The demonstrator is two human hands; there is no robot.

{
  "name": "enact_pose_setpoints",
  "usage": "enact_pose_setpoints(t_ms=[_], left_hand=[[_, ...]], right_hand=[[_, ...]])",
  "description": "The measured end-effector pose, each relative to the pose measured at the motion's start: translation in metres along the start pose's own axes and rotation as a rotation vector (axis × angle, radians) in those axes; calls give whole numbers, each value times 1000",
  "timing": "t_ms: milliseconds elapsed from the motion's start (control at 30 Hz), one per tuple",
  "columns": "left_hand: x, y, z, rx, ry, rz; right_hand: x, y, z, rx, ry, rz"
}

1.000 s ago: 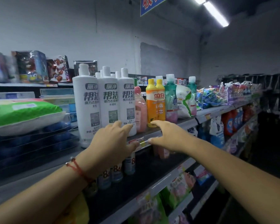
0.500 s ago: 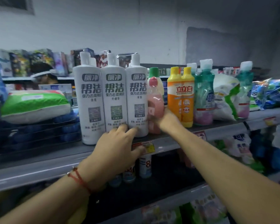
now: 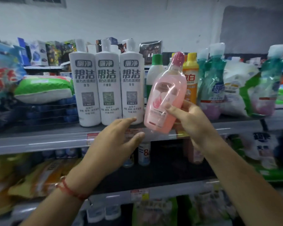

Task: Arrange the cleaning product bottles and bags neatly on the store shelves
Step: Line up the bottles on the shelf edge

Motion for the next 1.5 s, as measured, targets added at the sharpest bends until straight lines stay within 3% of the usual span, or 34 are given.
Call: enact_pose_setpoints(t_ms=[100, 233, 367, 500, 767, 1000, 1267, 1500], left_hand=[[4, -19, 25, -89, 83, 497], [15, -58, 65, -149, 168, 879], [22, -101, 111, -189, 494, 1217], [19, -135, 155, -288, 763, 1320], [14, -163, 206, -410, 1018, 1339], [9, -168, 219, -513, 1047, 1366], [17, -162, 210, -599, 889, 1320], [34, -143, 211, -655, 483, 1154]], right_hand=[[13, 6, 49, -150, -102, -122], [59, 5, 109, -197, -268, -120], [104, 3, 165, -179, -393, -55], [129, 4, 208, -161, -458, 72], [149, -7, 267, -90, -557, 336], [159, -14, 283, -20, -647, 280], [159, -14, 280, 124, -873, -201], [159, -7, 280, 233, -946, -586]])
Point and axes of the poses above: each hand's wrist, its own z-axis away from the middle knuckle, its own y-axis out of the back of the hand, x = y × z, the point moved 2 cm from there along -z, towards the middle knuckle, and after that the axes turned 6 degrees about -z, right-handed, at the moved point
